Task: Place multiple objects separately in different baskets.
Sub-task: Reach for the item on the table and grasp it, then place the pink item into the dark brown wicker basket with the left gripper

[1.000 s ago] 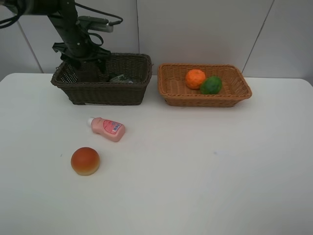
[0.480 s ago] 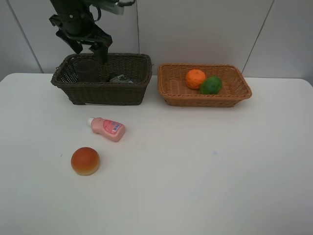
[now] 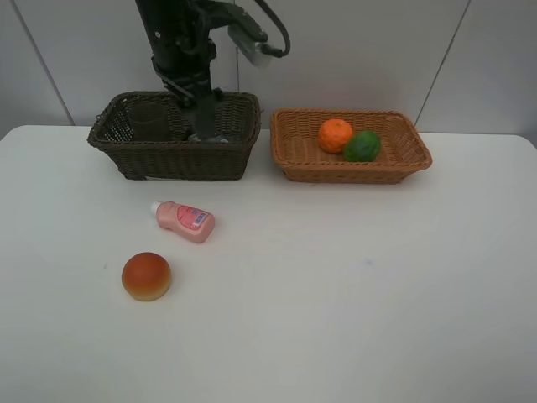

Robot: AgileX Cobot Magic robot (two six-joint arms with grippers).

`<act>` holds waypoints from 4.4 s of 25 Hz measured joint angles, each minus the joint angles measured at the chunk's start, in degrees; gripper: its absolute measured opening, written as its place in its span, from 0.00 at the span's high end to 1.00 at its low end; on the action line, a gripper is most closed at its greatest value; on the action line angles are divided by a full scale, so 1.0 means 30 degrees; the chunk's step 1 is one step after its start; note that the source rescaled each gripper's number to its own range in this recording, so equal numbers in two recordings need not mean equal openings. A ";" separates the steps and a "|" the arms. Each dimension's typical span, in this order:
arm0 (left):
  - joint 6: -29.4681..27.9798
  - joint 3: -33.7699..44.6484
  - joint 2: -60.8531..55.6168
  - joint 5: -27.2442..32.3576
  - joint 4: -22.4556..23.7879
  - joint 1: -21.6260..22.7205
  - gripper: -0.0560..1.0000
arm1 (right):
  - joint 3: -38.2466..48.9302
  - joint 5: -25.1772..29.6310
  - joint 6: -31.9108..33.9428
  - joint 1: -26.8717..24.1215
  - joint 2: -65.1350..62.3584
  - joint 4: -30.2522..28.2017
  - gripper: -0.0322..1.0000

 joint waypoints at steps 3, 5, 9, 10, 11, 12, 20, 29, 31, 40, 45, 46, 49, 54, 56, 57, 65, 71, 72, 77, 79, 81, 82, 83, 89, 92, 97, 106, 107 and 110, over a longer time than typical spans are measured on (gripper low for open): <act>0.2104 0.0968 -0.0040 0.0000 -0.0023 -0.0725 0.00 | 0.0000 0.0000 0.0000 0.0000 0.0000 0.0000 0.36; 0.3562 0.1785 -0.0040 0.0000 -0.0023 -0.1003 0.00 | 0.0000 0.0000 0.0000 0.0000 0.0000 0.0000 0.36; 0.6001 0.3329 -0.0040 -0.0204 -0.0006 -0.1145 0.00 | 0.0000 0.0000 0.0000 0.0000 0.0000 0.0000 0.36; 0.6541 0.3717 -0.0040 -0.0484 -0.0006 -0.1145 0.00 | 0.0000 0.0000 0.0000 0.0000 0.0000 0.0000 0.36; 0.7120 0.4104 -0.0040 -0.0843 -0.0006 -0.1145 0.00 | 0.0000 0.0000 0.0000 0.0000 0.0000 0.0000 0.36; 0.7597 0.4442 -0.0040 -0.1236 -0.0006 -0.1145 0.00 | 0.0000 0.0000 0.0000 0.0000 0.0000 0.0000 0.36; 1.0732 0.7281 -0.0040 -0.4706 -0.0006 -0.1123 0.00 | 0.0000 0.0000 0.0000 0.0000 0.0000 0.0000 0.36; 1.1436 0.8766 -0.0057 -0.7957 -0.0050 0.0083 0.00 | 0.0000 0.0000 0.0000 0.0000 0.0000 0.0000 0.36; 1.1492 0.8965 -0.0057 -0.8137 -0.0068 0.0118 0.00 | 0.0000 0.0000 0.0000 0.0000 0.0000 0.0000 0.36; 1.2963 1.0727 -0.0057 -0.9147 -0.0068 0.0185 0.00 | 0.0000 0.0000 0.0000 0.0000 0.0000 0.0000 0.36; 1.3857 1.0821 -0.0057 -0.9576 -0.0068 0.0497 0.00 | 0.0000 0.0000 0.0000 0.0000 0.0000 0.0000 0.36; 1.3912 1.0821 -0.0057 -0.9640 -0.0068 0.0569 0.00 | 0.0000 0.0000 0.0000 0.0000 0.0000 0.0000 0.36; 1.3971 1.0821 -0.0057 -0.9766 -0.0068 0.0714 0.00 | 0.0000 0.0000 0.0000 0.0000 0.0000 0.0000 0.36; 1.4008 1.0821 0.0321 -1.0261 -0.0068 0.0806 0.00 | 0.0000 0.0000 0.0000 0.0000 0.0000 0.0000 0.36; 1.4008 1.0837 0.0551 -1.0402 -0.0068 0.0821 0.00 | 0.0000 0.0000 0.0000 0.0000 0.0000 0.0000 0.36; 1.4025 1.0858 0.0647 -1.0541 -0.0068 0.0844 0.00 | 0.0000 0.0000 0.0000 0.0000 0.0000 0.0000 0.36; 1.4025 1.0858 0.1169 -1.0862 -0.0068 0.0844 0.00 | 0.0000 0.0000 0.0000 0.0000 0.0000 0.0000 0.36; 1.4039 1.0858 0.1698 -1.1120 -0.0068 0.0844 0.00 | 0.0000 0.0000 0.0000 0.0000 0.0000 0.0000 0.36; 1.4039 1.0858 0.1776 -1.1141 -0.0068 0.0844 0.00 | 0.0000 0.0000 0.0000 0.0000 0.0000 0.0000 0.36; 1.4045 1.0858 0.1911 -1.1143 -0.0068 0.0844 0.00 | 0.0000 0.0000 0.0000 0.0000 0.0000 0.0000 0.36; 1.4045 1.0840 0.1911 -1.1143 -0.0068 0.0844 0.00 | 0.0000 0.0000 0.0000 0.0000 0.0000 0.0000 0.36; 1.4045 1.0840 0.1911 -1.1124 -0.0068 0.0844 0.03 | 0.0000 0.0000 0.0000 0.0000 0.0000 0.0000 0.36; 1.4045 1.0840 0.1911 -1.1124 -0.0068 0.0844 0.06 | 0.0000 0.0000 0.0000 0.0000 0.0000 0.0000 0.36; 1.4045 1.0840 0.1911 -1.1124 -0.0068 0.0844 0.11 | 0.0000 0.0000 0.0000 0.0000 0.0000 0.0000 0.36; 1.4045 1.0840 0.1958 -1.1227 -0.0068 0.0844 0.34 | 0.0000 0.0000 0.0000 0.0000 0.0000 0.0000 0.36; 1.4045 1.0840 0.1958 -1.1227 -0.0068 0.0844 0.34 | 0.0000 0.0000 0.0000 0.0000 0.0000 0.0000 0.36; 1.4045 1.0840 0.1972 -1.1227 -0.0068 0.0844 0.34 | 0.0000 0.0000 0.0000 0.0000 0.0000 0.0000 0.36; 1.4045 1.0840 0.1972 -1.1227 -0.0068 0.0844 0.34 | 0.0000 0.0000 0.0000 0.0000 0.0000 0.0000 0.36; 1.4045 1.0840 0.1972 -1.1227 -0.0068 0.0844 0.34 | 0.0000 0.0000 0.0000 0.0000 0.0000 0.0000 0.36; 1.4045 1.0840 0.1972 -1.1227 -0.0068 0.0844 0.34 | 0.0000 0.0000 0.0000 0.0000 0.0000 0.0000 0.36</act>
